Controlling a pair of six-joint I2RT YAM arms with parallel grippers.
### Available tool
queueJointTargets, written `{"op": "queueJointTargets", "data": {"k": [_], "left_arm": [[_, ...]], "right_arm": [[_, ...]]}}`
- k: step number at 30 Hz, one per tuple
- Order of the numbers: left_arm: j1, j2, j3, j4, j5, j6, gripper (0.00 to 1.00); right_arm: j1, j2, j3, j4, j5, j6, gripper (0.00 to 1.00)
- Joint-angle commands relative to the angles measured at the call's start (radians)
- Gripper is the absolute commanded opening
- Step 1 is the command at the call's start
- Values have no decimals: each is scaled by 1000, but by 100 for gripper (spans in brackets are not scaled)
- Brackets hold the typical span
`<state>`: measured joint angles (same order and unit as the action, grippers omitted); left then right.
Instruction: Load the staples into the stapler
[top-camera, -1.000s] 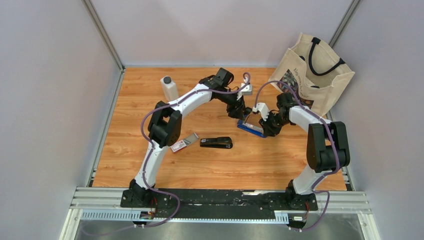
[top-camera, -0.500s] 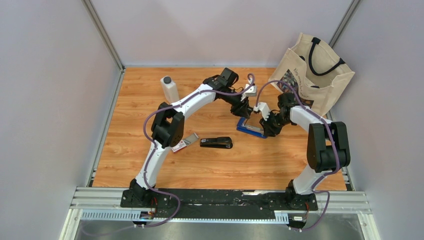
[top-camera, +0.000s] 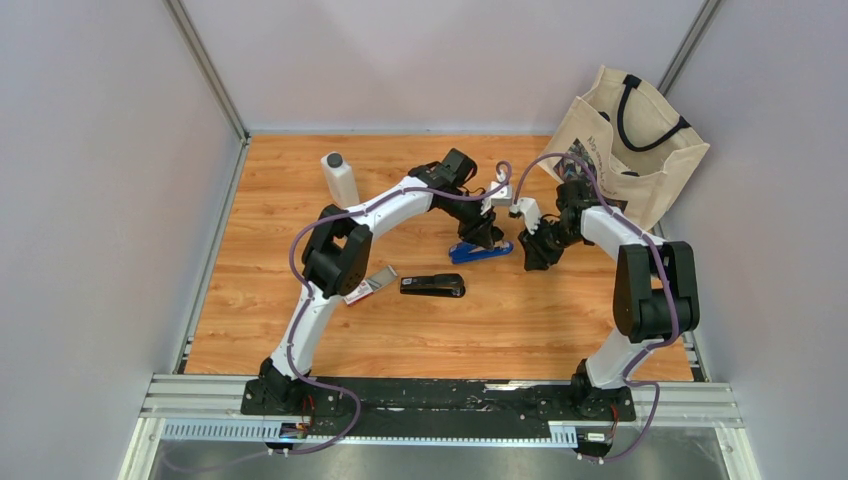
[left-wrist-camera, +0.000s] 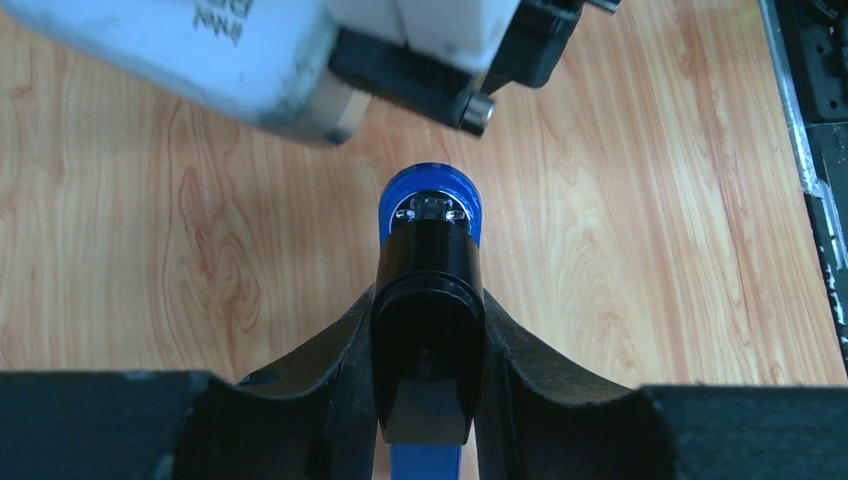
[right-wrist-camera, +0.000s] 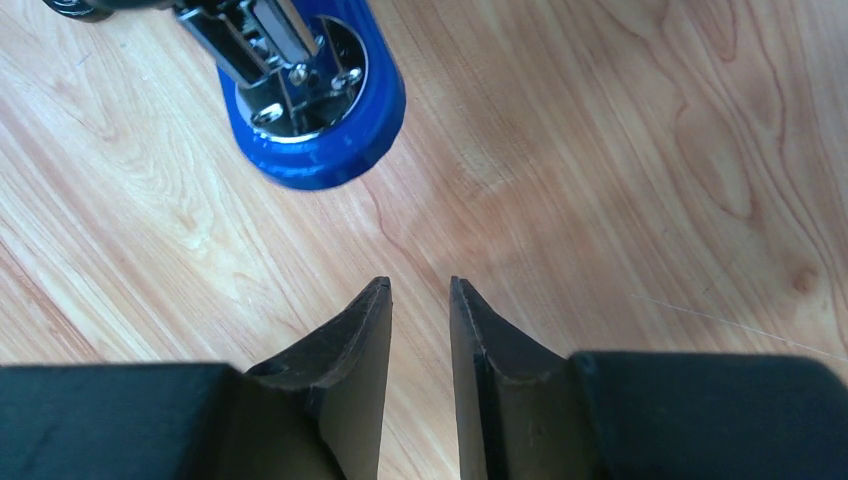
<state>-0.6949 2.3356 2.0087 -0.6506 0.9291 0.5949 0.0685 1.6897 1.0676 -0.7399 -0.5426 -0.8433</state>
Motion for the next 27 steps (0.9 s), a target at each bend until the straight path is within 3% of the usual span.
{"op": "queueJointTargets", "data": {"k": [1,10,19,27], "left_arm": [[-8,-62,-11,9,-9,-14,33],[-52,-55,10,-56,-116,54,36],[-170,-35,28,-168,-361,193,51],[-196,-36,38,-150,-510,184,67]], "right_arm": [[-4,8,28,0,-33,41,31],[-3,-38,42,11,32,98,34],[-18,-215,-20,45,197,207,40],[-108,-425,-66,-2,202,227,51]]}}
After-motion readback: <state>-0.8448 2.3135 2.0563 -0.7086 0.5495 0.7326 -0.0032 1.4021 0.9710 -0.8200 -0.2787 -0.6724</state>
